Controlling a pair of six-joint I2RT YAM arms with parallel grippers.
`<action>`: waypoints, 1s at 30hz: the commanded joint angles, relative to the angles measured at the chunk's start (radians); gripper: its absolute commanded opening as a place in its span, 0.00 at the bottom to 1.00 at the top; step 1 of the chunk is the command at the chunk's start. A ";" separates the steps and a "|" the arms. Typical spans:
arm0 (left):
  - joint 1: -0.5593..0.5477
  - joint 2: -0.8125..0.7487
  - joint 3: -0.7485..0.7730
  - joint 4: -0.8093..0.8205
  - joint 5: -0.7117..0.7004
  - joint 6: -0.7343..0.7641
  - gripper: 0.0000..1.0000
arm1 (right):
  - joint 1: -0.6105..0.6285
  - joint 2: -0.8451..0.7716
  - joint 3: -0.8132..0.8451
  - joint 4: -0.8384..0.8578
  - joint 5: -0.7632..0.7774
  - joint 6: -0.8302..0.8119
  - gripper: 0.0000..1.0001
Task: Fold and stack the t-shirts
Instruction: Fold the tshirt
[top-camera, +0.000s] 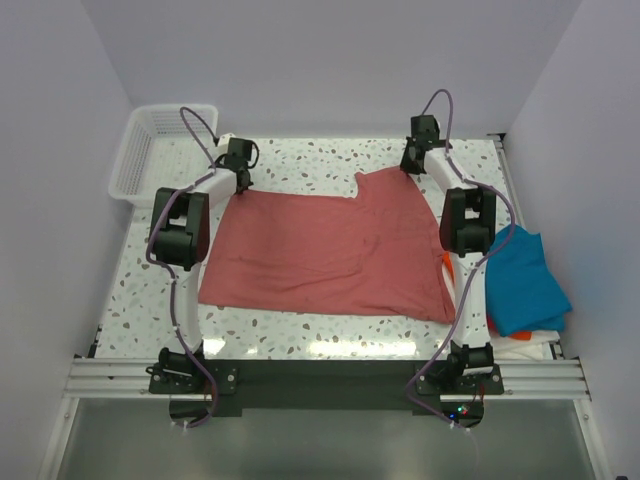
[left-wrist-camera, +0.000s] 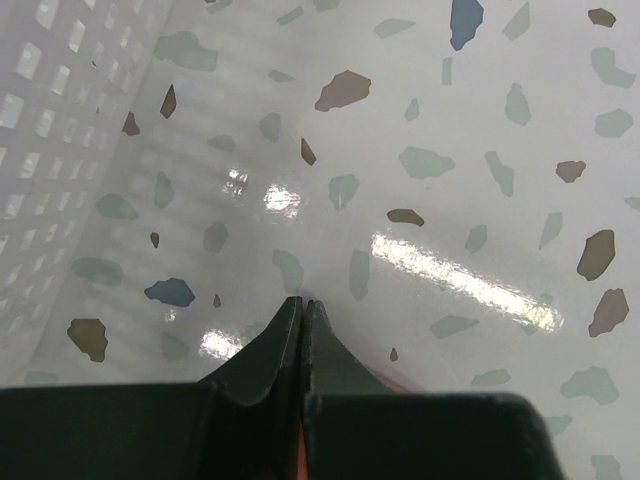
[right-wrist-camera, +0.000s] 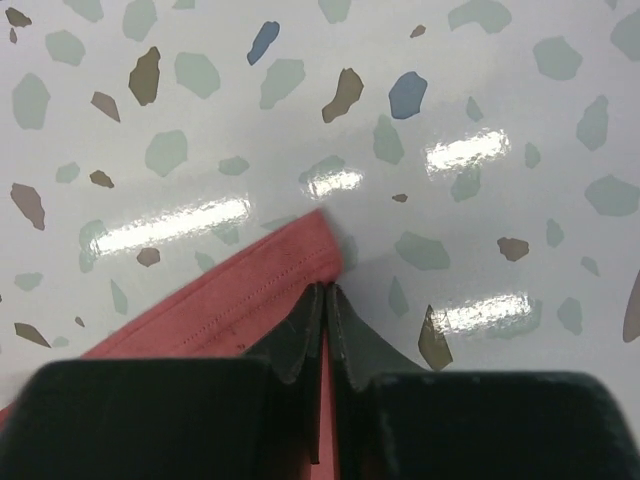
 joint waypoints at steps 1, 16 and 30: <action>0.012 -0.017 -0.013 0.025 -0.031 -0.003 0.00 | 0.002 0.028 0.049 -0.022 -0.035 0.024 0.01; 0.064 -0.035 0.041 0.128 -0.034 0.015 0.00 | -0.031 -0.090 0.055 0.096 -0.026 0.078 0.00; 0.077 -0.124 0.022 0.177 -0.016 -0.006 0.00 | -0.044 -0.320 -0.147 0.169 -0.050 0.089 0.00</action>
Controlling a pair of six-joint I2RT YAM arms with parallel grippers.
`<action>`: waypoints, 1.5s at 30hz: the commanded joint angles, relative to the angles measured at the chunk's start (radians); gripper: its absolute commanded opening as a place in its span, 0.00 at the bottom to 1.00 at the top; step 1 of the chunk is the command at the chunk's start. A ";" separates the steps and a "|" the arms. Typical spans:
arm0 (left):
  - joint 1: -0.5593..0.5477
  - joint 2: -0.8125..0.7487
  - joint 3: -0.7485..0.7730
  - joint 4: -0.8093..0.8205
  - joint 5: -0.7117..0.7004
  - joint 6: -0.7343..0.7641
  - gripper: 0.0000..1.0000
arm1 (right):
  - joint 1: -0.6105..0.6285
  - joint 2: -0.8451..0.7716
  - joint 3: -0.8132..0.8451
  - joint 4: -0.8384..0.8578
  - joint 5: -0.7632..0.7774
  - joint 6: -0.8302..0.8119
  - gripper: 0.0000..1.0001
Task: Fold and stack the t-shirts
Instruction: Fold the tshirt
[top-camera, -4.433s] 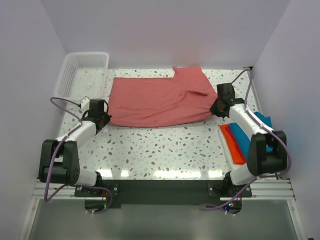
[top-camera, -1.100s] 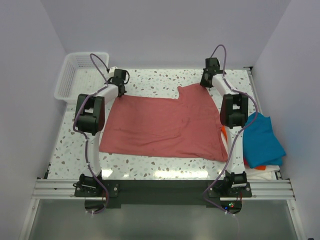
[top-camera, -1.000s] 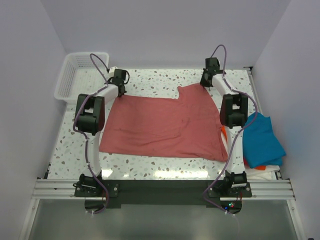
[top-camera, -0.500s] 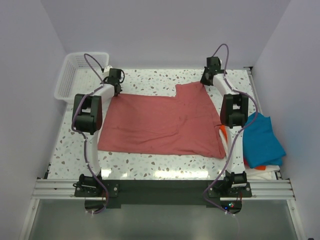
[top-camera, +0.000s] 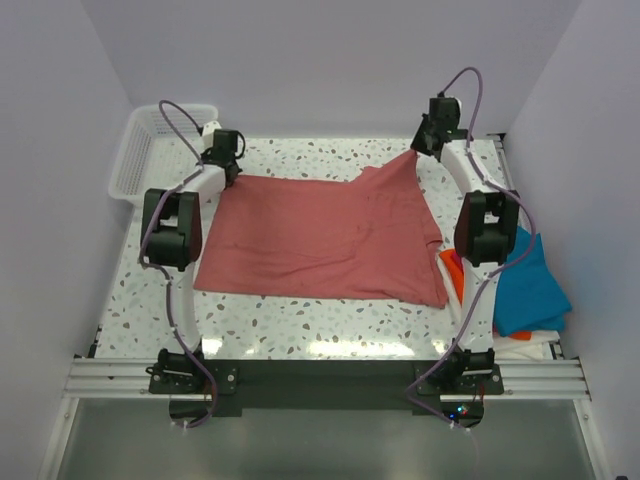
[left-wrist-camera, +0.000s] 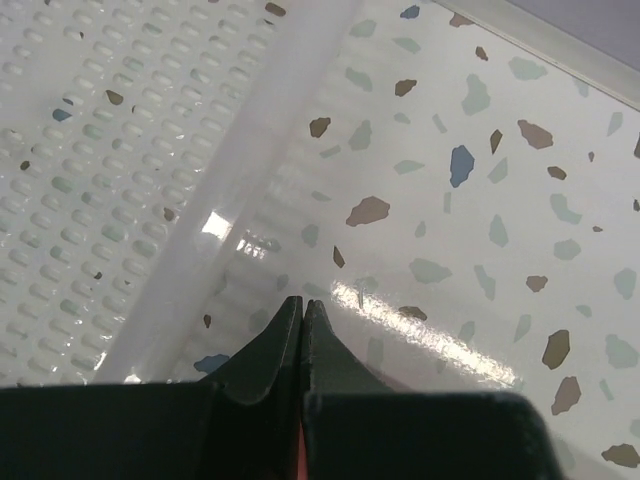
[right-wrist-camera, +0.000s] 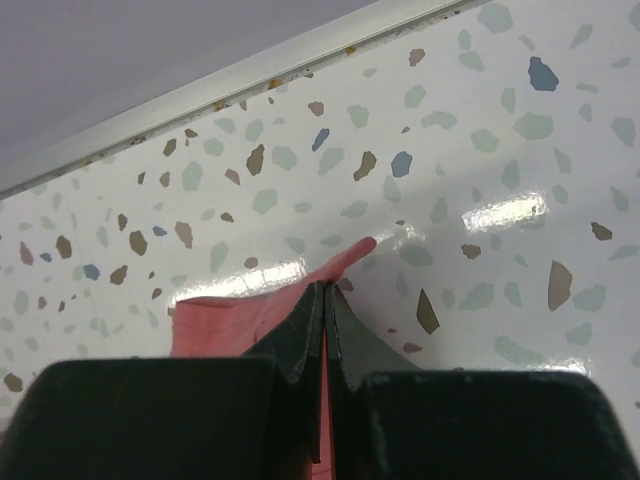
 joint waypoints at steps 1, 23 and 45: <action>0.018 -0.116 -0.009 0.062 -0.017 -0.014 0.00 | -0.009 -0.156 -0.090 0.097 -0.012 0.027 0.00; 0.020 -0.449 -0.418 -0.030 -0.024 -0.147 0.00 | -0.009 -0.831 -0.932 0.144 -0.035 0.132 0.00; 0.020 -0.702 -0.780 -0.106 -0.018 -0.336 0.00 | -0.008 -1.318 -1.506 0.131 -0.109 0.214 0.00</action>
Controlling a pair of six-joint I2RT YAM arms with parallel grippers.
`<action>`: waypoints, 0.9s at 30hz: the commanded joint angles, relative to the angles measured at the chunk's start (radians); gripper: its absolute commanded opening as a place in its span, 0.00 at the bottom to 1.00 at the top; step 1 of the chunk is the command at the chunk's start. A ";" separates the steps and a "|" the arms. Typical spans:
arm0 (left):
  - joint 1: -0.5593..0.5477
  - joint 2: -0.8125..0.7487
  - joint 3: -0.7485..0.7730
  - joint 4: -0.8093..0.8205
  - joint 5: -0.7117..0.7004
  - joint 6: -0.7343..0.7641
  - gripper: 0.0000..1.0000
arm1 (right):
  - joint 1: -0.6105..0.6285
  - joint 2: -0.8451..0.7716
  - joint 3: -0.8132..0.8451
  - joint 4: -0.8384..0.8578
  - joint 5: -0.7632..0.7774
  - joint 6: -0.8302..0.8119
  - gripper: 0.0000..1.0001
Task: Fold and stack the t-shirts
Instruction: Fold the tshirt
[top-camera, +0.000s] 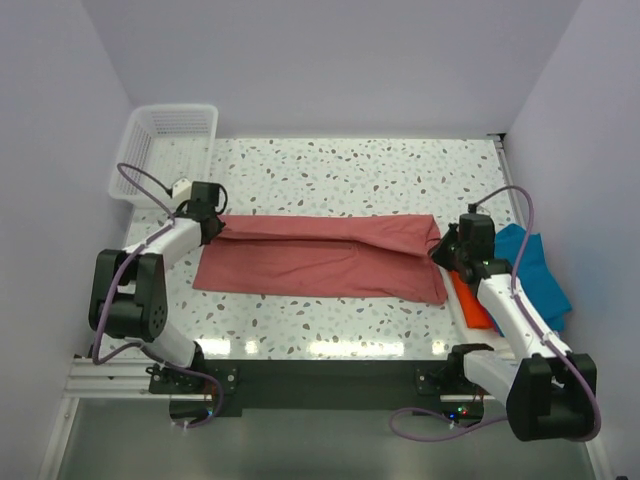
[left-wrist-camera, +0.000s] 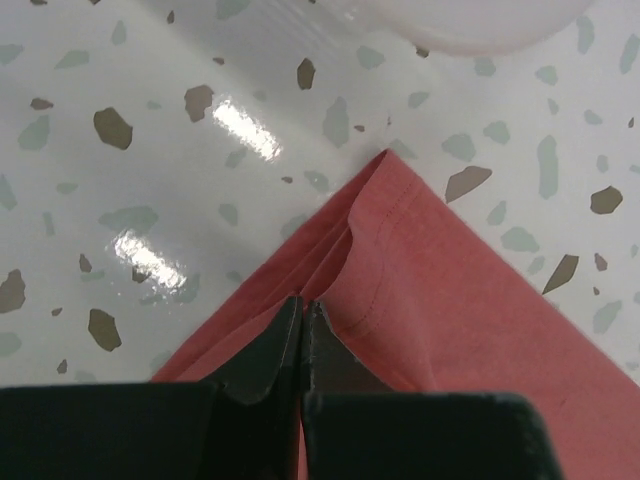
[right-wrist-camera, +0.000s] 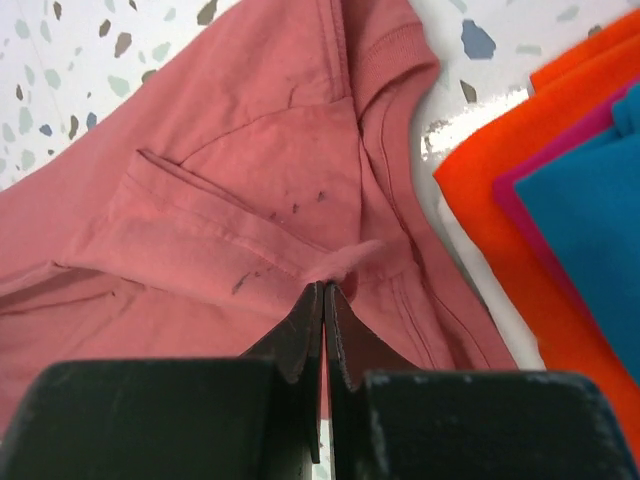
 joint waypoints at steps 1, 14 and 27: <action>0.011 -0.087 -0.067 0.021 -0.024 -0.069 0.01 | -0.003 -0.084 -0.065 0.018 -0.004 0.032 0.00; -0.043 -0.252 -0.182 0.099 0.039 -0.095 0.63 | 0.097 0.043 0.050 0.061 -0.002 -0.062 0.68; -0.196 -0.421 -0.324 0.130 0.078 -0.096 0.62 | 0.270 0.611 0.482 0.097 0.150 -0.119 0.63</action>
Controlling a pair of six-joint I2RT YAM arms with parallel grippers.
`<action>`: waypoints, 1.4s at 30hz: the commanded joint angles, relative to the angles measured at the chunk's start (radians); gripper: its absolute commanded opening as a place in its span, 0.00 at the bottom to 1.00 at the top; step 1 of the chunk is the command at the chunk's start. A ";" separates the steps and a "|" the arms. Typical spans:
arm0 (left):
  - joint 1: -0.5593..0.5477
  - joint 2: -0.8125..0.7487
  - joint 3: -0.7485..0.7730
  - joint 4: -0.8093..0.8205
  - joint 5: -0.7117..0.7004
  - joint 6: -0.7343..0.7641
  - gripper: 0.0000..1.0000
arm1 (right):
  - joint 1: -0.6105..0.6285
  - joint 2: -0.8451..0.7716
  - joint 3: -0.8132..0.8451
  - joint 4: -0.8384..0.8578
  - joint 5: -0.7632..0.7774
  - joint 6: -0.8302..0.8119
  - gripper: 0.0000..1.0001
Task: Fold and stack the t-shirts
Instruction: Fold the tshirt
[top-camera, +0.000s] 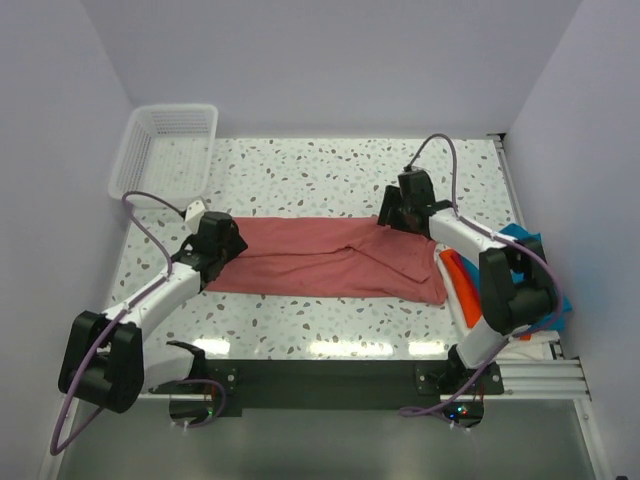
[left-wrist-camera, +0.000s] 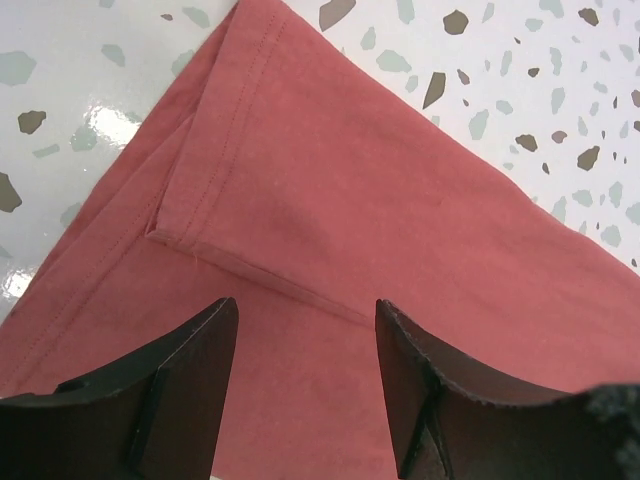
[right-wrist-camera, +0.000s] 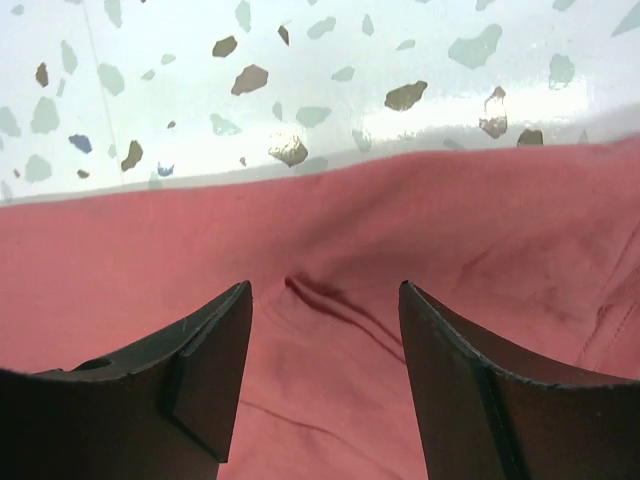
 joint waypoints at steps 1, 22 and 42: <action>-0.005 -0.043 -0.017 0.056 0.009 -0.005 0.62 | 0.016 0.049 0.081 0.028 0.062 -0.024 0.63; -0.005 -0.072 -0.048 0.076 0.032 0.006 0.61 | 0.131 0.060 0.009 0.017 0.169 0.053 0.01; -0.005 -0.057 -0.067 0.093 0.022 0.000 0.62 | 0.367 -0.225 -0.230 0.067 0.258 0.198 0.00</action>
